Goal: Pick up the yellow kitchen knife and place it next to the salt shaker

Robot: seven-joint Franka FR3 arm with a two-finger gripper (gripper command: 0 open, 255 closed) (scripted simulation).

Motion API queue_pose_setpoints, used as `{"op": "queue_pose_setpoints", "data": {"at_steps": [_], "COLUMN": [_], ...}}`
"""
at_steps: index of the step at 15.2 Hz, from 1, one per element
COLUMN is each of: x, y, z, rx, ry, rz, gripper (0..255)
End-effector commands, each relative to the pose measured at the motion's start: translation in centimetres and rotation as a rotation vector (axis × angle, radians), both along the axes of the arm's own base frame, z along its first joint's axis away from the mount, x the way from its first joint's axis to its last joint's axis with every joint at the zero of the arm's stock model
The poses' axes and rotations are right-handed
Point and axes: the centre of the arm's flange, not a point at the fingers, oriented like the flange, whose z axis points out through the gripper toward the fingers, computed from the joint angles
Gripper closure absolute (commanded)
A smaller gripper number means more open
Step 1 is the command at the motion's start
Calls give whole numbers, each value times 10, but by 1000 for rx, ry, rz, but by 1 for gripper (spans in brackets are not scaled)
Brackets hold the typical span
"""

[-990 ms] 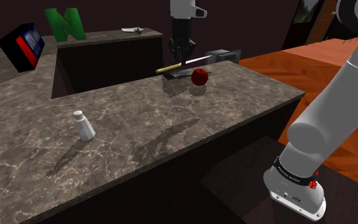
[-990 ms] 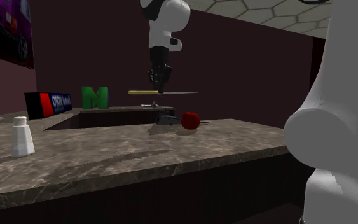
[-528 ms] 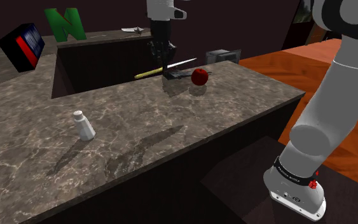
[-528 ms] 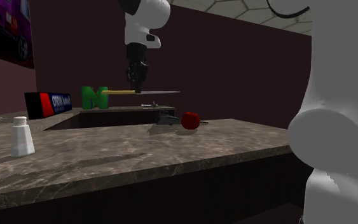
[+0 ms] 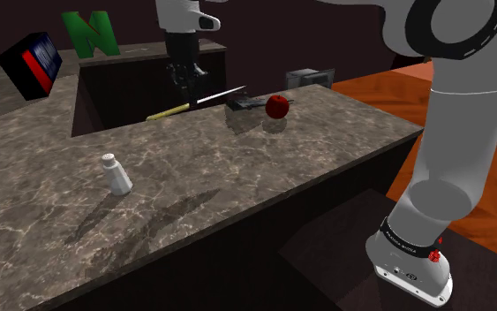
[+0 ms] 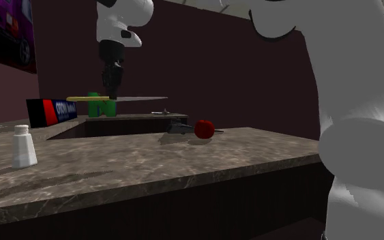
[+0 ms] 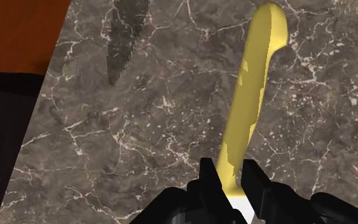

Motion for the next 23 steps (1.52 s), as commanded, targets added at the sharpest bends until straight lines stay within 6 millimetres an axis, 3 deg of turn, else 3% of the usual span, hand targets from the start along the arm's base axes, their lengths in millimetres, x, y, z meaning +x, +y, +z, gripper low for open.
{"op": "queue_pose_setpoints", "data": {"at_steps": [1, 23], "x": [4, 4], "y": [13, 13], "z": [-4, -120], "rx": [0, 0], "ry": [0, 0], "rz": [-3, -3], "gripper": [255, 255]}}
